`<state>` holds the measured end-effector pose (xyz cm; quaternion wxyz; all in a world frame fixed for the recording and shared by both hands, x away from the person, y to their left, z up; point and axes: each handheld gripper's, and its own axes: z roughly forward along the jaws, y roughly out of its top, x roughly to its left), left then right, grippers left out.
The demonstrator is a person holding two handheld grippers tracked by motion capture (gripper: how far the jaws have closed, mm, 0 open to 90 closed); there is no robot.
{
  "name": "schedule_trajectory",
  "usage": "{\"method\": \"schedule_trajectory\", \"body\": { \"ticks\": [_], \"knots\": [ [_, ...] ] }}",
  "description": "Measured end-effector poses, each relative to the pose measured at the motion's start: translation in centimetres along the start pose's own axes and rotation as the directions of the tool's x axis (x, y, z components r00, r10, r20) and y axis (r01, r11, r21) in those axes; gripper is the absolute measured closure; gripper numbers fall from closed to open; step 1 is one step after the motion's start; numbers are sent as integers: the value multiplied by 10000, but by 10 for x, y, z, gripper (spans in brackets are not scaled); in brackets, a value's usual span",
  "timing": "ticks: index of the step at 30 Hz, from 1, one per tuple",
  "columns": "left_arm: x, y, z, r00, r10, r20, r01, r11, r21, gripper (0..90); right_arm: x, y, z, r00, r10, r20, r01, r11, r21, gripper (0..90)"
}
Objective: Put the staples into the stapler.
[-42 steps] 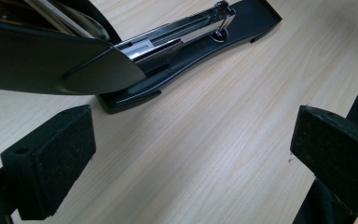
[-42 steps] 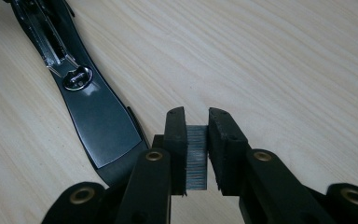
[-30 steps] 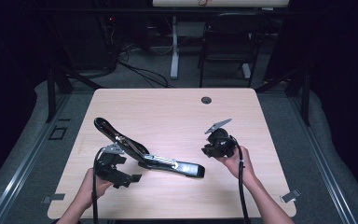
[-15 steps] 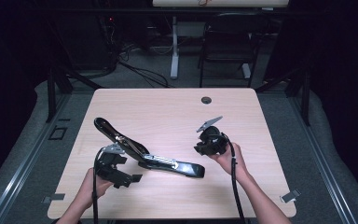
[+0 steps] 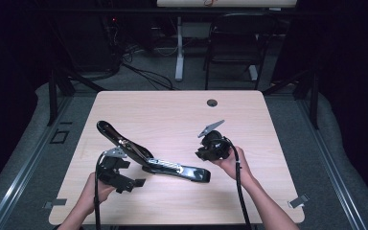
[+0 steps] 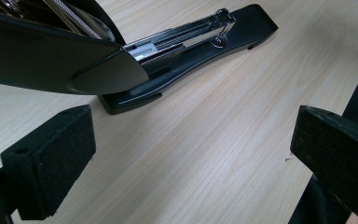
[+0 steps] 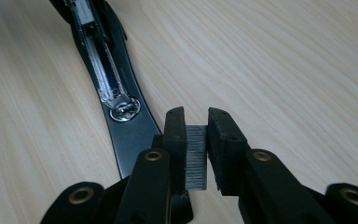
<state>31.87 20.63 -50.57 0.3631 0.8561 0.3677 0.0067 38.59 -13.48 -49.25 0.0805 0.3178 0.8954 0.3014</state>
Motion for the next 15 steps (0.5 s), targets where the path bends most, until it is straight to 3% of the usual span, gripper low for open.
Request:
{"method": "schedule_trajectory", "body": {
  "ticks": [7, 15],
  "knots": [
    [1, 0, 1, 10000, 1, 42, -1, 10000, 72, 1, 5, 8, 3, 9982, -503, -319, 504, 9987, 34, 784],
    [1, 0, -1, 9999, -71, -77, 70, 9999, -95, 1, 5, 17, 5, 9950, -637, -764, 630, 9979, -112, 786]
  ]
}}
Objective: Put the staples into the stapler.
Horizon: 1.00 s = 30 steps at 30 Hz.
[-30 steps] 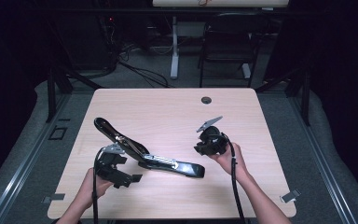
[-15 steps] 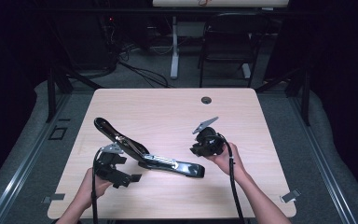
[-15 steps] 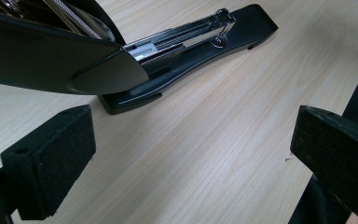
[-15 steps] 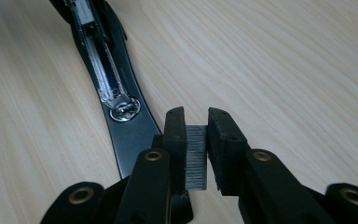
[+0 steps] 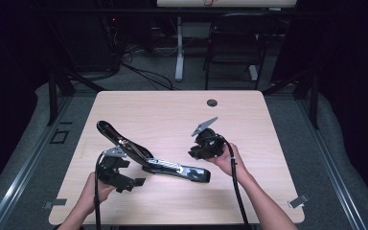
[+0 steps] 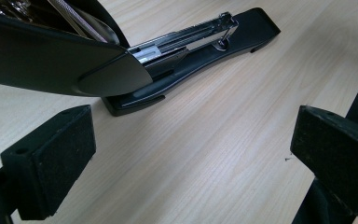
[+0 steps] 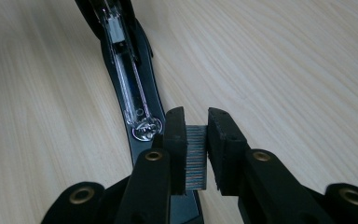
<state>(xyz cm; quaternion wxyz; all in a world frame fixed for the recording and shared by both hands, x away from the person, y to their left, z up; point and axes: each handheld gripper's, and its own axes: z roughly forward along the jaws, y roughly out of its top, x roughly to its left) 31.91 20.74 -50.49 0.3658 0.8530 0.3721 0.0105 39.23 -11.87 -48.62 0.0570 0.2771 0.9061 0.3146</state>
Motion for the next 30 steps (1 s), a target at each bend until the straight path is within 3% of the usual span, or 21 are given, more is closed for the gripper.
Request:
{"method": "schedule_trajectory", "body": {
  "ticks": [19, 30],
  "knots": [
    [1, -1, -2, 9999, -54, -91, 53, 9999, -137, 1, 11, 32, 10, 9922, -998, -743, 964, 9942, -484, 786],
    [1, -1, -1, 10000, -6, -41, 6, 10000, -68, 1, 21, 45, 23, 9801, -1606, -1168, 1550, 9863, -560, 786]
  ]
}}
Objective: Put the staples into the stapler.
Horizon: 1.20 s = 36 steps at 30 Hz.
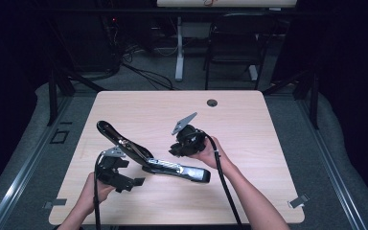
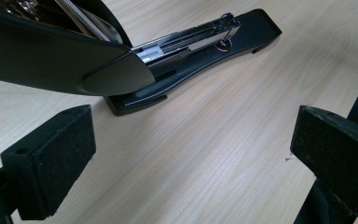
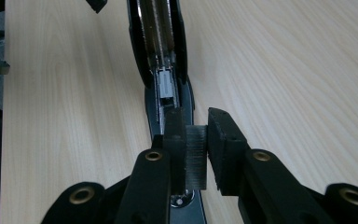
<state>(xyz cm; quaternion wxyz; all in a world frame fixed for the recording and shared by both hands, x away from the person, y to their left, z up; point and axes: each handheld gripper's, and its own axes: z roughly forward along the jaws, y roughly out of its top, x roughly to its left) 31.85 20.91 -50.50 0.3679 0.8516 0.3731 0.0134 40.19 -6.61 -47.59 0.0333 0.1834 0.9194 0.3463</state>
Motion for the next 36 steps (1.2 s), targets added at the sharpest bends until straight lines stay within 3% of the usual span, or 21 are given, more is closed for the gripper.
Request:
{"method": "schedule_trajectory", "body": {
  "ticks": [4, 17, 36],
  "knots": [
    [-1, 0, 1, 10000, 14, 11, -14, 10000, 2, 1, 2, 2, 6, 9993, -326, -162, 329, 9993, 176, 786],
    [-1, 0, 1, 10000, 54, 52, -54, 10000, 22, 1, 7, 4, 21, 9962, -559, -673, 594, 9969, 509, 784],
    [-2, 1, 3, 9999, 155, 30, -155, 9998, 151, 1, 6, -8, 36, 9944, -799, -687, 877, 9889, 1197, 784]
  ]
}}
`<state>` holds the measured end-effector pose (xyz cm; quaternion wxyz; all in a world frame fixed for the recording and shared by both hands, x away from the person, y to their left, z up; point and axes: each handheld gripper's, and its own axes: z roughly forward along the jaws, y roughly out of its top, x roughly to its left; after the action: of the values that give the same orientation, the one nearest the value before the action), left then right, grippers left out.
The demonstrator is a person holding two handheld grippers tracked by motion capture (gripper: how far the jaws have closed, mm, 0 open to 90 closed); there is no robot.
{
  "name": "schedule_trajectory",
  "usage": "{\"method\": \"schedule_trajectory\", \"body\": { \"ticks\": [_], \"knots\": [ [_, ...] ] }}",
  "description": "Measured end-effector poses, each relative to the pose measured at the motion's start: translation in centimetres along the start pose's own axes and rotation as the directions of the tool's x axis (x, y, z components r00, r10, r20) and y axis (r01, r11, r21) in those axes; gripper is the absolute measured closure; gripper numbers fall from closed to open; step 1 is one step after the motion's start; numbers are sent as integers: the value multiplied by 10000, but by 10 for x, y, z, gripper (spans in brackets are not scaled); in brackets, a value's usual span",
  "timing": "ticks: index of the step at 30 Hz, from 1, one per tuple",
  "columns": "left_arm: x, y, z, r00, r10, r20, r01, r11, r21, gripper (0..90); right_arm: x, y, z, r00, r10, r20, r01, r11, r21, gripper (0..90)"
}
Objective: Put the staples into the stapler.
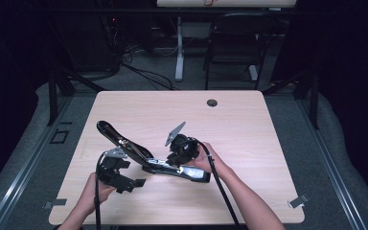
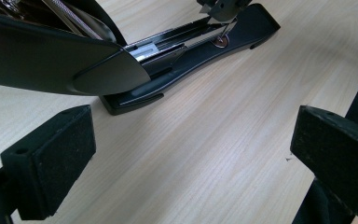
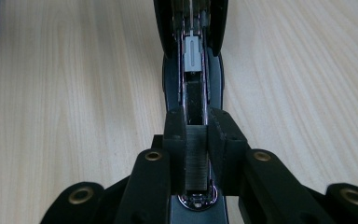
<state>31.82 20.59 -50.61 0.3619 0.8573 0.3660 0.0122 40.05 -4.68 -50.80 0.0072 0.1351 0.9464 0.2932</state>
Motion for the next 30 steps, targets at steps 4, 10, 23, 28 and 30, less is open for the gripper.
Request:
{"method": "schedule_trajectory", "body": {
  "ticks": [4, 10, 23, 28, 30],
  "knots": [
    [0, 0, 0, 10000, -6, -8, 6, 10000, 22, 1, 0, -2, 3, 9999, 106, -5, -106, 9999, -118, 784],
    [0, 0, 0, 10000, 3, -12, -3, 10000, 30, 1, 0, -2, 4, 10000, 8, 35, -8, 9999, -135, 784],
    [-1, 0, 1, 10000, 47, -17, -47, 9999, 112, 1, 1, -6, 8, 9998, -139, 166, 137, 9998, 153, 783],
    [-1, 0, 1, 10000, 39, -33, -39, 9999, 112, 1, 1, -6, 7, 9997, -179, 170, 175, 9996, 212, 782],
    [-1, 0, 1, 10000, 59, -47, -58, 9999, 113, 1, 1, -7, 7, 9997, -170, 173, 167, 9997, 196, 782]
  ]
}}
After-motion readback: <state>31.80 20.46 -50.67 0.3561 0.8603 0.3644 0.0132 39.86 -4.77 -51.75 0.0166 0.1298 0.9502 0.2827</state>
